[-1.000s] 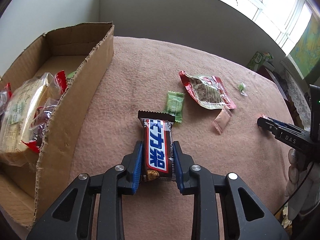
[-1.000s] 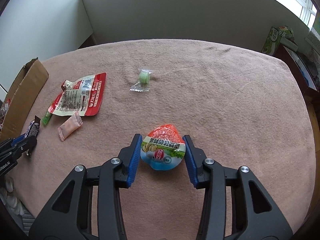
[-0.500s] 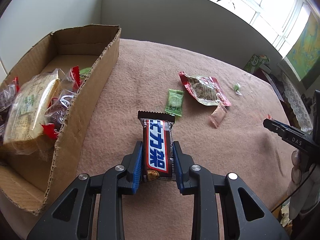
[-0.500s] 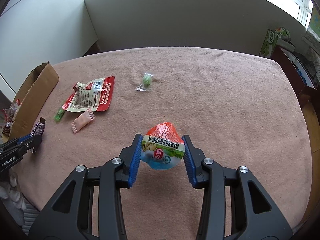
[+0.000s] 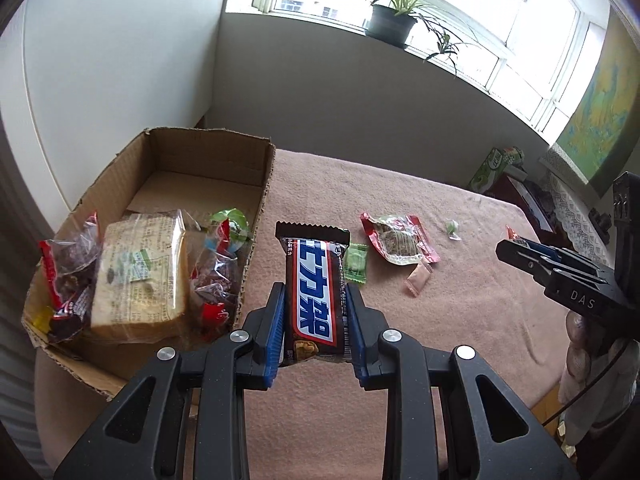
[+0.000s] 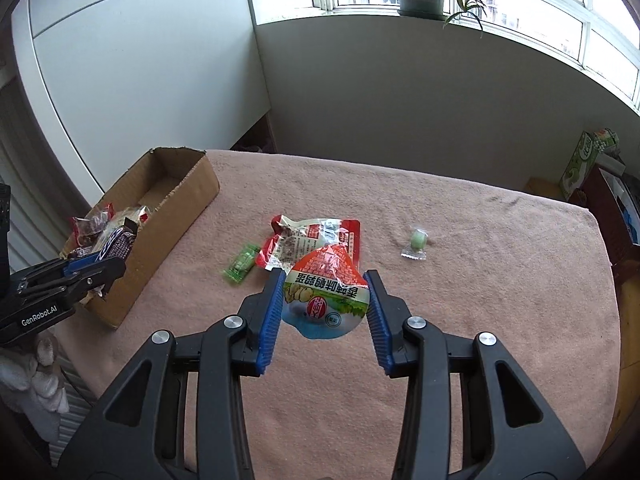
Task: Organize snacks
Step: 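Carry the chocolate bar into the box with the left gripper while the right gripper carries the jelly cup there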
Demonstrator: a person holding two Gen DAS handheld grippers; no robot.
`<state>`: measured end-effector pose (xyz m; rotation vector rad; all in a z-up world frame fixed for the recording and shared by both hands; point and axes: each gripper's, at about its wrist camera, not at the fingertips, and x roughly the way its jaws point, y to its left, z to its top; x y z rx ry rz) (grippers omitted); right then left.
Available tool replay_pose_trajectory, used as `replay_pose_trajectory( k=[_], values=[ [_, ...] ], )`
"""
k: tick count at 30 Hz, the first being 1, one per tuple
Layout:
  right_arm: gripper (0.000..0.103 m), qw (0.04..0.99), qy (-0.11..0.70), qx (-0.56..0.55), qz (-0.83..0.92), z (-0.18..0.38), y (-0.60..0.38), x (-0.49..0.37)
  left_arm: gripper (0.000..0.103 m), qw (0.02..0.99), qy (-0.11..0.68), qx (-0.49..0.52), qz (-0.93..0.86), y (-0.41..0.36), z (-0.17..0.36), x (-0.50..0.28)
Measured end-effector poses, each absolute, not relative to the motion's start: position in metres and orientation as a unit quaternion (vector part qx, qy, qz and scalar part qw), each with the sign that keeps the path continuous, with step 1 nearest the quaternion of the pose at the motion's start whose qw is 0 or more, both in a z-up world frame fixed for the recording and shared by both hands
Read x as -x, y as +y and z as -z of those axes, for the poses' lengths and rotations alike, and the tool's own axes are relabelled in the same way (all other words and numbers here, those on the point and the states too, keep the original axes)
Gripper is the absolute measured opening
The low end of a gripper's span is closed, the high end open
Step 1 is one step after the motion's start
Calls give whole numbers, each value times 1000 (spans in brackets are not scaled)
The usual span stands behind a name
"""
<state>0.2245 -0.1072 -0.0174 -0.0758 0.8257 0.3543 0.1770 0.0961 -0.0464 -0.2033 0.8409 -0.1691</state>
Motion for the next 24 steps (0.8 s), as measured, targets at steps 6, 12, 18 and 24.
replay_pose_trajectory(
  k=[6, 12, 18, 24],
  values=[
    [41, 895, 389, 50, -214, 4, -57, -237, 27, 914, 391, 96, 60, 128, 31, -185],
    [41, 881, 395, 62, -252, 6, -1, -262, 27, 915, 387, 104, 33, 165, 29, -204],
    [41, 867, 408, 69, -276, 18, 51, -290, 27, 906, 405, 126, 14, 193, 39, -227],
    [41, 855, 421, 75, -292, 32, 86, -309, 27, 895, 420, 149, -3, 212, 50, -242]
  ],
)
